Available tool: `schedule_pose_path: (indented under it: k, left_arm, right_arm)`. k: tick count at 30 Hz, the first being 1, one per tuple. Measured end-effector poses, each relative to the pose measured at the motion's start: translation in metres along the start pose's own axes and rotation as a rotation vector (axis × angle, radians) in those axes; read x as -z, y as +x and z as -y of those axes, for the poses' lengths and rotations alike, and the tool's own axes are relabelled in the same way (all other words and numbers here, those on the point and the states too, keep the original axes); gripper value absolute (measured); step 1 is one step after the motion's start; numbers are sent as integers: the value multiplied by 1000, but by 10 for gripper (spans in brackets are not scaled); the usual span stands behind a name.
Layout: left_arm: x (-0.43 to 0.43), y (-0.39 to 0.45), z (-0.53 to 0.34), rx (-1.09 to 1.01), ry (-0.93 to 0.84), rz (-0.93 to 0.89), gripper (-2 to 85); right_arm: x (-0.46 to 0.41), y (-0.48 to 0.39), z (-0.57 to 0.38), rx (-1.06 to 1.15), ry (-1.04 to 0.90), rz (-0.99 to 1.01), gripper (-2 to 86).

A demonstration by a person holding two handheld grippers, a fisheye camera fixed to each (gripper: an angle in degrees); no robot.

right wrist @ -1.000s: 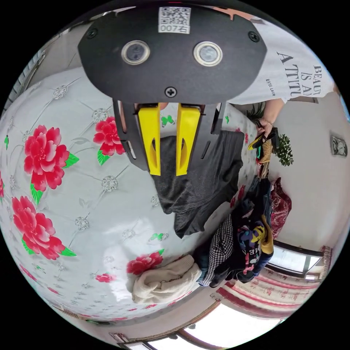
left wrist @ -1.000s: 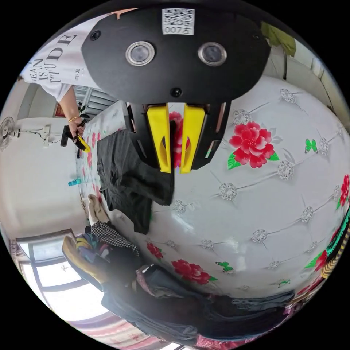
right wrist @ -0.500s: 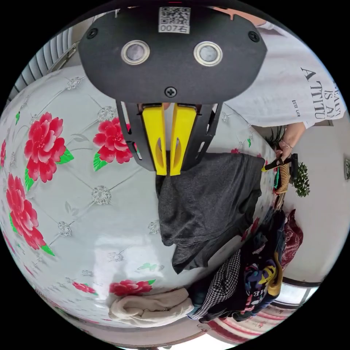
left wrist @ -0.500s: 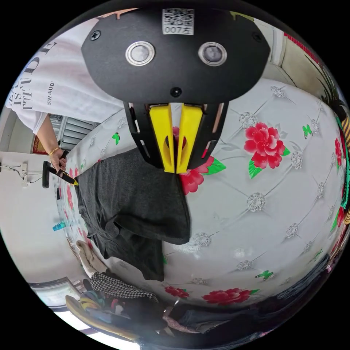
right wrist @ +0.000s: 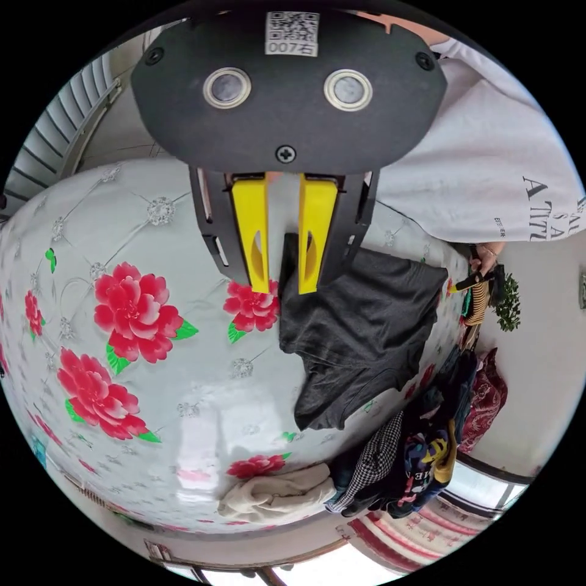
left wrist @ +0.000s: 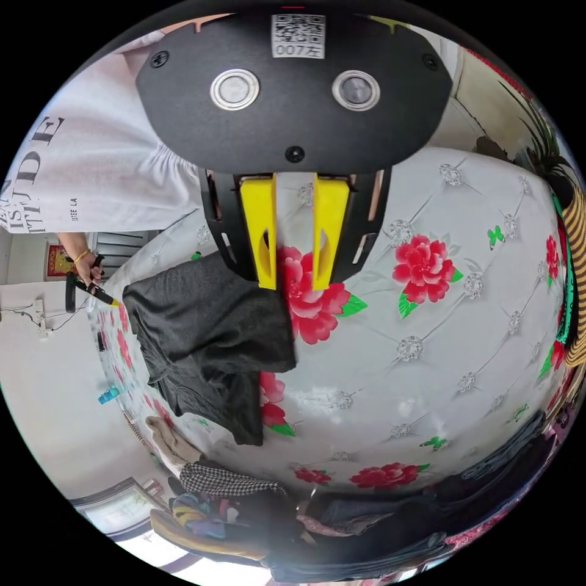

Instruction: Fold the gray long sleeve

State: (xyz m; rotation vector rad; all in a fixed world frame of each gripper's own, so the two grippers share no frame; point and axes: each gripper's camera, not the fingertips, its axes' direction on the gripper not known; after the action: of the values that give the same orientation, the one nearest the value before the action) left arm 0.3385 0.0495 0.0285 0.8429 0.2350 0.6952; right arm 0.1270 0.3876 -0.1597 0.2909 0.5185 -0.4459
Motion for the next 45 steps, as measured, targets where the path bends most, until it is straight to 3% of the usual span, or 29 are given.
schedule_pose_path:
  k: [4, 8, 11, 15, 20, 24, 35, 38, 40, 45]
  left_arm:
    - [-12, 38, 52, -108, 55, 29, 118]
    - [-58, 60, 97, -121, 13, 43, 106]
    - [-95, 80, 109, -131, -63, 123, 22]
    - [-98, 82, 98, -106, -34, 169, -7]
    - [-82, 44, 80, 66, 102, 45, -3]
    - [-81, 53, 70, 50, 110, 50, 63]
    - [-117, 135, -90, -109, -94, -53, 119]
    - [-149, 162, -91, -127, -140, -3, 92]
    - [-157, 174, -85, -121, -162, 132, 58]
    - [-155, 170, -86, -137, -185, 37, 7]
  right_arm:
    - [-26, -12, 39, -1, 28, -25, 68]
    - [-74, -15, 66, -50, -72, -9, 50]
    - [-71, -22, 66, -28, -48, -73, 17]
    - [-58, -10, 57, -63, -3, -101, 6]
    - [-65, 7, 53, -129, -9, -40, 19]
    - [-51, 0, 47, -105, 22, -33, 47]
    - [-63, 2, -76, -68, -140, 28, 79]
    - [-74, -2, -74, -36, -143, -28, 64]
    - [-79, -4, -69, -7, -175, -36, 49]
    - [-74, -10, -70, 146, -235, -6, 15]
